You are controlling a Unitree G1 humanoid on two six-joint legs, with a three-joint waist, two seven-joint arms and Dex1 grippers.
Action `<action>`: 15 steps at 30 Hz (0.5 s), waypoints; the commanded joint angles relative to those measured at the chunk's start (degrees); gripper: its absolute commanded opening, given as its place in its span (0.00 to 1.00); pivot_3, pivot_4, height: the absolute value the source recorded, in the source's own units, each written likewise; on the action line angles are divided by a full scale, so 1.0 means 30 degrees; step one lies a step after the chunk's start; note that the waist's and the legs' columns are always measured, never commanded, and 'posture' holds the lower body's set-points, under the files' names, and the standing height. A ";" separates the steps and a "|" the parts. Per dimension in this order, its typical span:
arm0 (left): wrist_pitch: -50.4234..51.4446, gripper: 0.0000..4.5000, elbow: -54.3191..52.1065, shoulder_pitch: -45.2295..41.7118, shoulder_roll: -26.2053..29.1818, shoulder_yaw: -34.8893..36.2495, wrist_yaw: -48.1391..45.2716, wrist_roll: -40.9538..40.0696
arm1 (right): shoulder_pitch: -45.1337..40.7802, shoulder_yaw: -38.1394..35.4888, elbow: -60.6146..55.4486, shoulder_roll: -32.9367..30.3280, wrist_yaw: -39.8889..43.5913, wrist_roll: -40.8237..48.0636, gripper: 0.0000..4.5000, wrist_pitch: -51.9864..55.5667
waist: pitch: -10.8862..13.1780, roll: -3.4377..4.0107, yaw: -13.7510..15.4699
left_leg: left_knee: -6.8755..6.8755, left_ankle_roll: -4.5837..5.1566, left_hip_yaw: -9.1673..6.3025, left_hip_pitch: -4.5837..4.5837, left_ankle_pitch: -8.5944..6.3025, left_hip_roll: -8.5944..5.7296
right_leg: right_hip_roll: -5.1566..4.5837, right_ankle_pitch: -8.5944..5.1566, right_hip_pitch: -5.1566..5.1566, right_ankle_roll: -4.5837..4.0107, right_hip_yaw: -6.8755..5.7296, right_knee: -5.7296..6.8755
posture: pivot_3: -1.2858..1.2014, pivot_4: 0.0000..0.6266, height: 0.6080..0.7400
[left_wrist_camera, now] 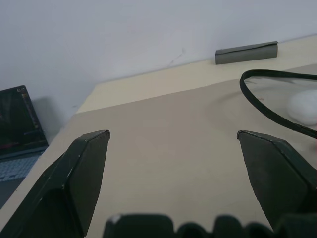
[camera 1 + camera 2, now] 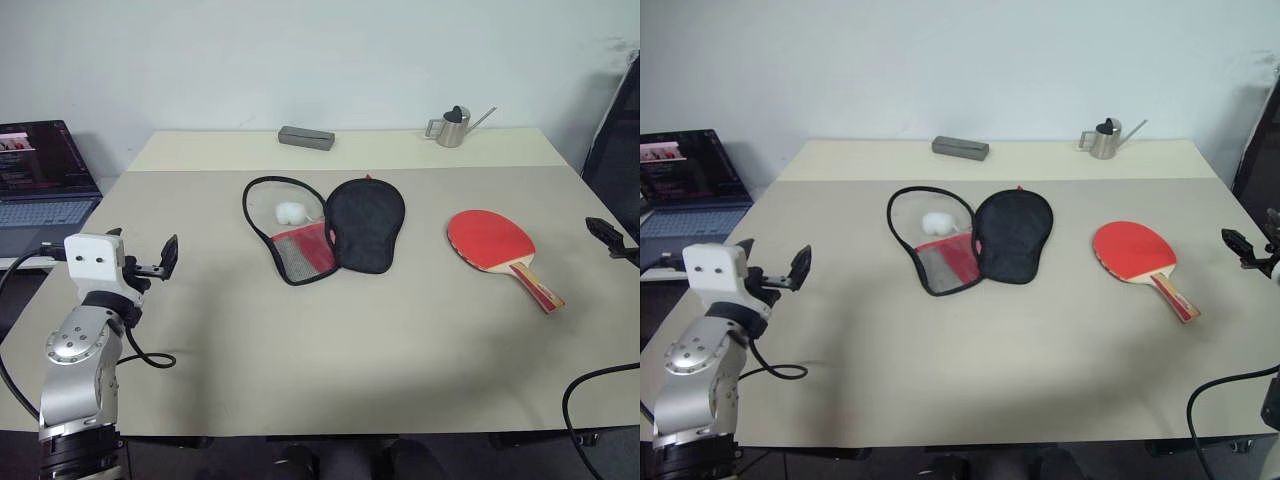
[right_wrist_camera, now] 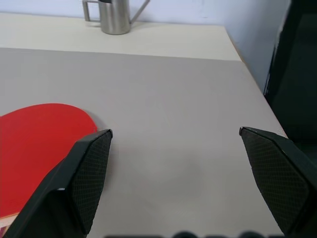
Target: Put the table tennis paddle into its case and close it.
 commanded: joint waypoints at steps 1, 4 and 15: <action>-0.0255 1.00 -0.0415 -0.0223 0.0229 0.0537 -0.0271 -0.0514 | -0.0286 -0.0156 -0.0889 0.0001 0.0098 0.0321 1.00 -0.0103 | 0.0000 0.0000 -0.0001 | 0.0000 0.0002 0.0007 0.0002 -0.0001 0.0000 | 0.0000 0.0000 -0.0003 0.0000 0.0008 0.0000 | 0.52 0.24 1.00; -0.0058 1.00 -0.0539 -0.0140 0.0330 0.0917 -0.0611 -0.1113 | 0.0326 -0.0406 -0.1509 0.0455 0.0247 0.0690 1.00 -0.0241 | 0.0000 0.0000 -0.0013 | -0.0001 0.0002 0.0030 0.0006 -0.0001 0.0010 | 0.0009 0.0002 -0.0014 0.0003 0.0039 0.0006 | 0.52 0.24 1.00; 0.0084 1.00 0.0635 -0.2089 0.1397 -0.0161 -0.2000 -0.0977 | 0.3350 -0.0078 -0.7838 0.2429 0.0287 0.1950 1.00 0.2139 | 0.0001 -0.0002 0.0021 | 0.0026 0.0014 0.0089 0.0024 -0.0008 0.0006 | 0.0023 0.0036 -0.0020 0.0056 0.0171 0.0013 | 0.52 0.24 1.00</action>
